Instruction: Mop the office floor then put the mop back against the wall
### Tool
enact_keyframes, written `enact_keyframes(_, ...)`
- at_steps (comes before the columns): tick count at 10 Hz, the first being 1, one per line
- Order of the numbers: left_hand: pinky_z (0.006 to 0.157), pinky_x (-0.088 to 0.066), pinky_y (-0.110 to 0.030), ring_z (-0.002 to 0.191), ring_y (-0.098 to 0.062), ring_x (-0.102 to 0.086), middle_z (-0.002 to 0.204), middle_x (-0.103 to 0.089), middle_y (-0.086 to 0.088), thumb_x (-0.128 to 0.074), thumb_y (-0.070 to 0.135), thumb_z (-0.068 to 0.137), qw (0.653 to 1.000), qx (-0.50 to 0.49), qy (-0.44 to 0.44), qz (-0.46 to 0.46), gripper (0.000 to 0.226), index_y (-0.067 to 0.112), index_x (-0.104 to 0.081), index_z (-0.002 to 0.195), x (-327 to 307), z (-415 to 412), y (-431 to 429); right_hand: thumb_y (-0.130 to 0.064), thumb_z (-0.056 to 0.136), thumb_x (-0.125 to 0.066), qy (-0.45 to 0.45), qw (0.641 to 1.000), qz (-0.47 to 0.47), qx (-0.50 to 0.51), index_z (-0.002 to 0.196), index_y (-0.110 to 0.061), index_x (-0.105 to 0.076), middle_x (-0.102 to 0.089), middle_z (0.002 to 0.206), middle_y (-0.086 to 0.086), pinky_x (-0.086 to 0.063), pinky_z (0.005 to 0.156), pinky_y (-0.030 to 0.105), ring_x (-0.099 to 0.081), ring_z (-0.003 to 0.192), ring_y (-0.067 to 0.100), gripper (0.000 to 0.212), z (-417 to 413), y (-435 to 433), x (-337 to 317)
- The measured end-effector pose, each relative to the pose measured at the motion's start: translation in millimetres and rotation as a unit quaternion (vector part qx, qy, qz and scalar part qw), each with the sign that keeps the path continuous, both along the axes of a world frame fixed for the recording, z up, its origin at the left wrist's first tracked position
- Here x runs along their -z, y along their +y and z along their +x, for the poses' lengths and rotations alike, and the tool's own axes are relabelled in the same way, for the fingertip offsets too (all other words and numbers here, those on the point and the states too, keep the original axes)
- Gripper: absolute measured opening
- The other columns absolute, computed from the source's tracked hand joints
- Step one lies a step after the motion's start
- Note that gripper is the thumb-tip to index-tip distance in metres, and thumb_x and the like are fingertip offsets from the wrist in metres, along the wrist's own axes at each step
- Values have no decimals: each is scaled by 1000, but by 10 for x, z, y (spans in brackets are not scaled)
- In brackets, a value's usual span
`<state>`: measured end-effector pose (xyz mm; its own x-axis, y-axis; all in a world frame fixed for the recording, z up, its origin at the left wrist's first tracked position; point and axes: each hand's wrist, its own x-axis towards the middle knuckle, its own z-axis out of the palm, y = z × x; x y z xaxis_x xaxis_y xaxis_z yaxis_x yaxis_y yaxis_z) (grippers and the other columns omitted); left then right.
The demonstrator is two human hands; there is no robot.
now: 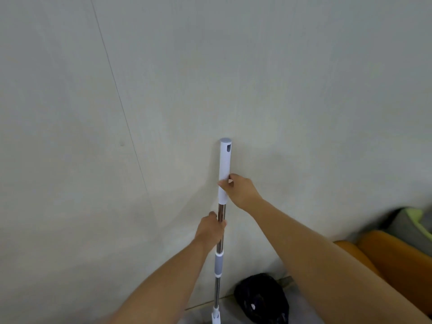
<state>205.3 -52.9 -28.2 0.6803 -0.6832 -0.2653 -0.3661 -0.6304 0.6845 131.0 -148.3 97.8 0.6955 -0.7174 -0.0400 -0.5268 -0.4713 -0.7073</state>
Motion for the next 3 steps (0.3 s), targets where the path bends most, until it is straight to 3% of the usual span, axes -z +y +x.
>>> enact_keyframes(2,74,-47,-30,100,-26,-64,121,-62,-13,-54,47,98,999,27,-15,23,49,5,-51,124,-52,-158,23,-52,103,-46,22,1000,19,13,153,-17,-41,-61,136,11,-45,93,30,-59,118,27,61,-312,122,80)
enact_keyframes(3,85,-50,-32,116,-30,-62,133,-58,-17,-48,50,101,998,27,-7,62,60,1,-47,135,-108,-329,72,-53,102,-47,3,999,25,46,152,-19,-42,-57,142,11,-44,100,30,-56,127,26,61,-601,157,63)
